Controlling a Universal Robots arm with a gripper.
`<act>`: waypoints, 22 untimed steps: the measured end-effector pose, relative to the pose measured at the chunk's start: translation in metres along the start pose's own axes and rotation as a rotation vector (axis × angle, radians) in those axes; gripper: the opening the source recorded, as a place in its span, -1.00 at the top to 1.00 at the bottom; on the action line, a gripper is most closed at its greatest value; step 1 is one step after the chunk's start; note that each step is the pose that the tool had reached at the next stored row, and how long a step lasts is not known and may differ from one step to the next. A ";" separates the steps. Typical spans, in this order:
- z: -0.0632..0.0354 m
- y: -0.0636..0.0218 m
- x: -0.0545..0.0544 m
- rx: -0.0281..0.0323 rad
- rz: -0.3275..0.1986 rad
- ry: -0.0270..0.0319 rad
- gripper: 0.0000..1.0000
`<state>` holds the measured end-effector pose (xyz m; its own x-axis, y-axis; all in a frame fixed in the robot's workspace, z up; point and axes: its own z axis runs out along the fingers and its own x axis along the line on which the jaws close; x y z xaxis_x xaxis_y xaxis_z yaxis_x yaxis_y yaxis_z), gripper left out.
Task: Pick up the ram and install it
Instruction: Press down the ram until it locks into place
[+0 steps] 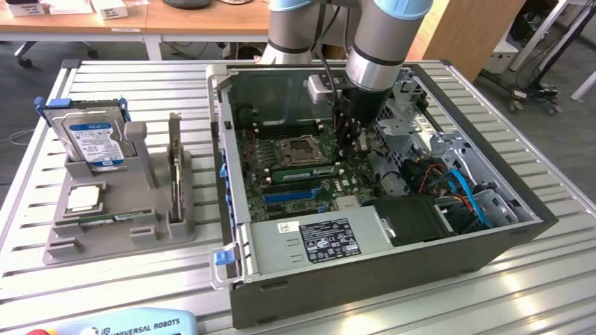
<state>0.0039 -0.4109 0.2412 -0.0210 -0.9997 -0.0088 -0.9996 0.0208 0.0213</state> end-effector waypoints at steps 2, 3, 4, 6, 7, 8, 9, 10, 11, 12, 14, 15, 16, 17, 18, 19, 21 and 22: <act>0.0009 0.0000 0.000 -0.0001 0.000 0.0005 0.80; 0.0009 0.0000 0.000 -0.0002 0.000 0.0006 0.80; 0.0009 0.0000 0.000 -0.0001 0.000 0.0005 0.80; 0.0009 0.0000 0.000 -0.0001 0.000 0.0006 0.80; 0.0010 0.0000 0.000 0.0000 0.000 0.0002 0.80; 0.0010 0.0000 0.001 -0.0001 0.000 0.0003 0.80; 0.0010 0.0000 0.001 -0.0001 0.000 0.0004 0.80; 0.0010 0.0000 0.001 -0.0001 0.000 0.0004 0.80; 0.0010 0.0000 0.001 -0.0001 0.000 0.0004 0.80; 0.0010 -0.0001 0.001 -0.0001 0.000 0.0003 0.80; 0.0011 0.0000 0.001 -0.0001 0.000 0.0004 0.80; 0.0018 -0.0001 0.001 -0.0001 0.000 0.0004 0.80; 0.0025 -0.0001 0.001 -0.0001 0.000 0.0002 0.80; 0.0032 -0.0001 0.001 0.0000 0.000 0.0001 0.80; 0.0035 -0.0001 0.001 -0.0002 0.000 0.0002 0.80; 0.0035 -0.0001 0.001 -0.0001 0.000 0.0003 0.80; 0.0036 -0.0001 0.001 -0.0001 0.000 0.0003 0.80; 0.0035 -0.0001 0.001 -0.0001 0.000 0.0003 0.80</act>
<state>0.0039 -0.4122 0.2376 -0.0210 -0.9997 -0.0085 -0.9996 0.0208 0.0215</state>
